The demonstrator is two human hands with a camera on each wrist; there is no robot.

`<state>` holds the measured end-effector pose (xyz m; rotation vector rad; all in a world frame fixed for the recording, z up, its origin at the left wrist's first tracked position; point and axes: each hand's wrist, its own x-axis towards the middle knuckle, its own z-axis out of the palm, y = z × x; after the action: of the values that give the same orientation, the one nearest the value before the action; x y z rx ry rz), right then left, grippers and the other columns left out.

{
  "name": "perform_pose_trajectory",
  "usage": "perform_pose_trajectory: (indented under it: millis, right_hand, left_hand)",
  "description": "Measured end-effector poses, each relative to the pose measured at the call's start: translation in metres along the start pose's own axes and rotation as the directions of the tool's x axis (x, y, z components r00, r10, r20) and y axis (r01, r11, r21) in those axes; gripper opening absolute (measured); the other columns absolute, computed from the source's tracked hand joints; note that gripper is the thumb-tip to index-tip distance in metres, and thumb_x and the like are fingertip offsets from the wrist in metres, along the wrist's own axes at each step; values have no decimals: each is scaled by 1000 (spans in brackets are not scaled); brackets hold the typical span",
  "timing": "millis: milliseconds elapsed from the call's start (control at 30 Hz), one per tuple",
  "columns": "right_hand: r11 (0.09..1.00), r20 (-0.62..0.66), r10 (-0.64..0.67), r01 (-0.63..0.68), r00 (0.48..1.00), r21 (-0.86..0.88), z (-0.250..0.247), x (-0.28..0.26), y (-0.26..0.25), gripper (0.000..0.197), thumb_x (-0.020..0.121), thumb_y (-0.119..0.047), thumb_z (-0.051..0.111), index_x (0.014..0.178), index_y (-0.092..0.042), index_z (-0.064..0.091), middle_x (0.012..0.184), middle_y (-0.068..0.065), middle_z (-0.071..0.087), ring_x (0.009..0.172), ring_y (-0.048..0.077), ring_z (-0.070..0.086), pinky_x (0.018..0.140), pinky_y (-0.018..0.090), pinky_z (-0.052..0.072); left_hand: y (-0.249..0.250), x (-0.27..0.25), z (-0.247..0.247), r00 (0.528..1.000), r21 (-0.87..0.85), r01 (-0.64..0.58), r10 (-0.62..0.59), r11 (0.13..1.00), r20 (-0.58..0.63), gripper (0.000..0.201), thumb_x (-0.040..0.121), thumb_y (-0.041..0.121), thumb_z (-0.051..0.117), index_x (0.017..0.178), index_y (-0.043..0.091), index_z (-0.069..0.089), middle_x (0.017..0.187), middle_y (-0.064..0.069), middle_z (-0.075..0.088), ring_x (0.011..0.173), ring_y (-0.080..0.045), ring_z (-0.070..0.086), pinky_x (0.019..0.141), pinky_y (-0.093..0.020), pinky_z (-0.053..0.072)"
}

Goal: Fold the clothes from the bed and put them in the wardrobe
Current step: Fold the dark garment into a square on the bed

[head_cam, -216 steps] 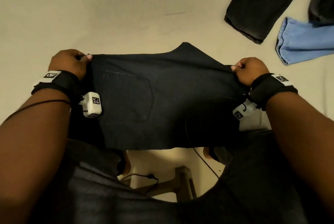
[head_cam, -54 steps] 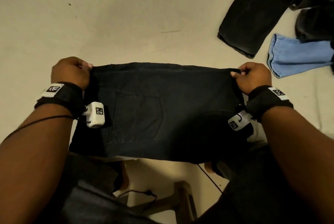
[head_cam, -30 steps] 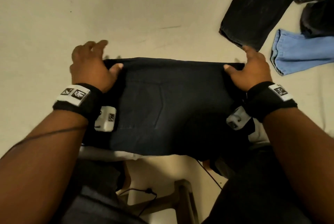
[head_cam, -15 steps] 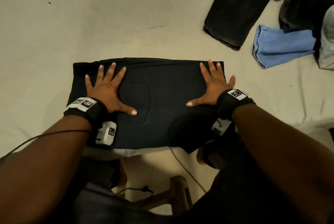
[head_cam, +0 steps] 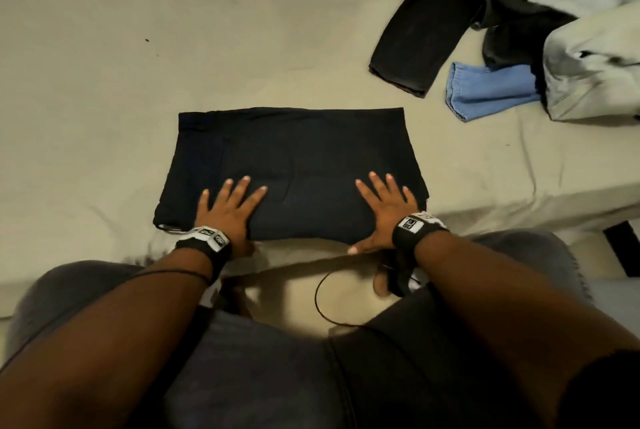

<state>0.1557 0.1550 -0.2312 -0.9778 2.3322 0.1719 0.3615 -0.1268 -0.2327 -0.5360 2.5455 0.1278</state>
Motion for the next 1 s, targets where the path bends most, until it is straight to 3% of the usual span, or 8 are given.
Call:
perform_pose_trajectory:
  millis: [133,233,300,467,600,700,800,1000]
  right_hand:
    - [943,102,261,-276,960,186,1,-25,37,153,41,-95,68,154,-44,-23,162,-9,-32,153,29,-21,124,58,1]
    - [815,39,352,-326,935,479,-4,-30,47,143,55,-75,82,159,-37,-8,167,9,11,152,40,15,121,50,24]
    - [688,-98,380,-210,920,694,-11,-32,46,120,68,-50,86,159,-29,12,147,8,48,134,36,49,110,41,43]
    - [593,-91,460,-229,883,772,-17,-45,47,45,86,-22,71,130,-17,62,124,11,67,114,34,63,90,32,49]
    - [559,-187,479,-134,858,818,-21,-49,49,46,88,-13,67,135,-15,62,118,11,70,112,31,63,103,37,48]
    - [516,-162,468,-120,869,848,-21,-49,51,51,94,-12,64,144,-10,53,112,11,70,111,29,63,105,31,44]
    - [509,-99,433,-153,896,847,-14,-47,55,51,96,-18,67,144,-12,53,122,11,68,118,27,62,103,26,42]
    - [523,-17,472,-264,881,811,-7,-35,69,50,96,-32,67,141,-15,54,142,10,57,129,32,54,110,36,42]
  left_hand:
    - [-25,-23,-1,974,-123,227,-223,966,52,125,70,59,79,154,52,-13,167,9,-22,155,-32,-15,121,-64,1]
    - [-20,-26,-8,955,-194,296,-287,935,76,121,69,63,81,157,51,-1,169,4,-14,155,-33,-14,120,-66,1]
    - [-12,-26,-13,951,-226,308,-299,924,76,116,69,66,80,158,48,8,170,1,-8,155,-32,-12,121,-65,3]
    - [-3,-28,-15,950,-253,313,-302,915,83,108,72,71,75,158,45,15,170,-2,-2,155,-33,-9,122,-64,8]
    - [-1,-26,-19,954,-258,300,-289,919,77,104,73,72,74,158,43,20,170,-3,1,155,-35,-6,121,-65,11]
    - [5,-23,-20,959,-252,284,-274,925,75,102,73,71,74,157,43,23,169,-2,4,155,-34,-5,121,-65,12]
    - [8,-19,-19,958,-241,288,-276,927,82,103,73,72,74,157,43,21,170,-2,5,155,-35,-2,121,-65,13]
    - [9,-14,-21,955,-260,297,-284,919,87,103,73,70,75,157,43,22,169,-3,9,155,-36,5,120,-66,14]
